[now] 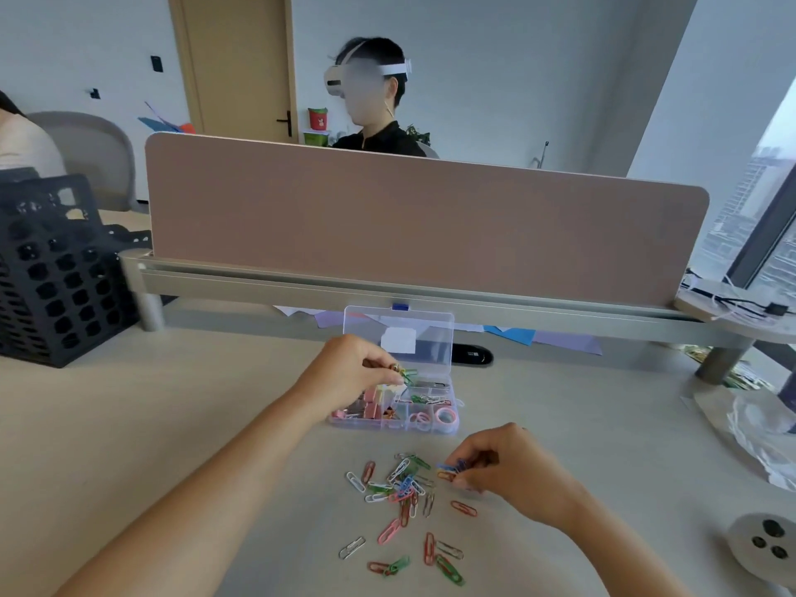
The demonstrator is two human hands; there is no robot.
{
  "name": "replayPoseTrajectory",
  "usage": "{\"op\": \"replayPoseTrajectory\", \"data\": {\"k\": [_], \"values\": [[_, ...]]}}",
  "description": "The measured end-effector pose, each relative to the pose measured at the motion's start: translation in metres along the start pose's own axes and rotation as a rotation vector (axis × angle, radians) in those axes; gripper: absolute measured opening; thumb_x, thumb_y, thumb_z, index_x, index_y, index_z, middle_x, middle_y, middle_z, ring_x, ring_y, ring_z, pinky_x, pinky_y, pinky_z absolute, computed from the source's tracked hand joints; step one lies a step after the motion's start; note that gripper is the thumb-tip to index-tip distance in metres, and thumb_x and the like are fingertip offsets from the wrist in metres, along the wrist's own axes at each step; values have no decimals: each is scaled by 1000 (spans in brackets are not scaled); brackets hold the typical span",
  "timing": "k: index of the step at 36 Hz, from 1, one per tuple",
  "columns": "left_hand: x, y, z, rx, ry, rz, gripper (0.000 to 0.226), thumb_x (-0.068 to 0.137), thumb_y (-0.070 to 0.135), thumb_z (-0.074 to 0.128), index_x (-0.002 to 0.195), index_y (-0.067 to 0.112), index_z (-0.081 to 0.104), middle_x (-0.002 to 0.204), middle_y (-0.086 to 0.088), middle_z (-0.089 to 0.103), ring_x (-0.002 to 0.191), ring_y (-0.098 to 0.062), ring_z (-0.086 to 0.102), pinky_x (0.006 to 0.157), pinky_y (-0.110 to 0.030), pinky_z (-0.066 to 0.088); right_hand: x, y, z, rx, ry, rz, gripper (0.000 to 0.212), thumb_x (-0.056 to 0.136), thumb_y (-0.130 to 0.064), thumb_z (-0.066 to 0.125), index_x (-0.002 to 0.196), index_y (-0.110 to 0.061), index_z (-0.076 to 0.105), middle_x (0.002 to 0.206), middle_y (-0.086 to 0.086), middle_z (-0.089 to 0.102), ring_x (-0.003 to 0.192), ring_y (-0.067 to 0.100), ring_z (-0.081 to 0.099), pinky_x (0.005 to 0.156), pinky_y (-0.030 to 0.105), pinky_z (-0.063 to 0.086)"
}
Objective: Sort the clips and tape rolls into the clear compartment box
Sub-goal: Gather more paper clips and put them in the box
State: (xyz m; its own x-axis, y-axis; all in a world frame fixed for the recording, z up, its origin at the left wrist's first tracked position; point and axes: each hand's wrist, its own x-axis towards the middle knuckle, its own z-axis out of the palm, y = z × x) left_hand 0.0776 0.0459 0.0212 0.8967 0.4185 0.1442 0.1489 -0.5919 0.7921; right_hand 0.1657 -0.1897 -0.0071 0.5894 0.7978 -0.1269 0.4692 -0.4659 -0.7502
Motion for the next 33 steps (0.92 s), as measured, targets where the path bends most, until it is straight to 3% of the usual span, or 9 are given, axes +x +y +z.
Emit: {"op": "replayPoseTrajectory", "data": {"k": [4, 9, 12, 18, 26, 30, 33], "values": [[17, 1, 5, 23, 23, 3, 4, 78, 26, 78, 74, 27, 77, 68, 3, 73, 58, -10, 57, 64, -27, 47, 2, 3, -1, 20, -2, 1, 30, 72, -8, 76, 65, -37, 71, 65, -3, 68, 58, 6, 57, 66, 26, 49], [27, -4, 18, 116, 1, 5, 1, 79, 25, 77, 80, 24, 78, 70, 4, 73, 58, -14, 63, 62, -27, 50, 6, 3, -6, 27, 17, 3, 32, 74, -7, 75, 63, -37, 70, 64, -6, 67, 56, 3, 57, 64, 20, 48], [27, -6, 27, 184, -44, 31, 3, 81, 22, 76, 83, 21, 78, 63, 11, 66, 43, 2, 50, 49, -9, 36, 8, 3, -10, 38, 37, -8, 33, 75, -4, 74, 65, -36, 70, 62, -7, 67, 56, 3, 57, 64, 20, 48], [26, -11, 39, 304, -105, 73, 7, 84, 24, 72, 86, 21, 78, 73, 12, 66, 57, 2, 52, 58, -20, 39, 19, 5, -21, 61, 69, -41, 24, 75, -6, 75, 75, -30, 73, 66, -2, 69, 58, 4, 59, 64, 20, 50], [30, -9, 37, 405, -122, 86, 8, 83, 24, 74, 90, 20, 75, 85, 4, 70, 74, -4, 59, 59, -19, 42, 52, -3, -32, 78, 100, -72, 13, 75, -8, 78, 87, -11, 75, 73, 6, 71, 57, 6, 59, 61, 20, 52], [33, -10, 30, 375, -139, 60, 20, 80, 25, 77, 99, 23, 71, 85, 9, 66, 75, -3, 58, 57, -18, 38, 73, -16, -36, 33, 88, -88, 13, 77, -2, 74, 89, -8, 73, 69, -1, 68, 53, -1, 59, 59, 15, 50], [33, -10, 27, 364, -150, 58, 16, 80, 24, 77, 94, 22, 70, 83, 9, 67, 73, -1, 59, 56, -18, 39, 89, -24, -35, 10, 78, -78, 13, 78, -2, 73, 91, -6, 74, 70, 0, 69, 55, 0, 62, 58, 13, 51]]}}
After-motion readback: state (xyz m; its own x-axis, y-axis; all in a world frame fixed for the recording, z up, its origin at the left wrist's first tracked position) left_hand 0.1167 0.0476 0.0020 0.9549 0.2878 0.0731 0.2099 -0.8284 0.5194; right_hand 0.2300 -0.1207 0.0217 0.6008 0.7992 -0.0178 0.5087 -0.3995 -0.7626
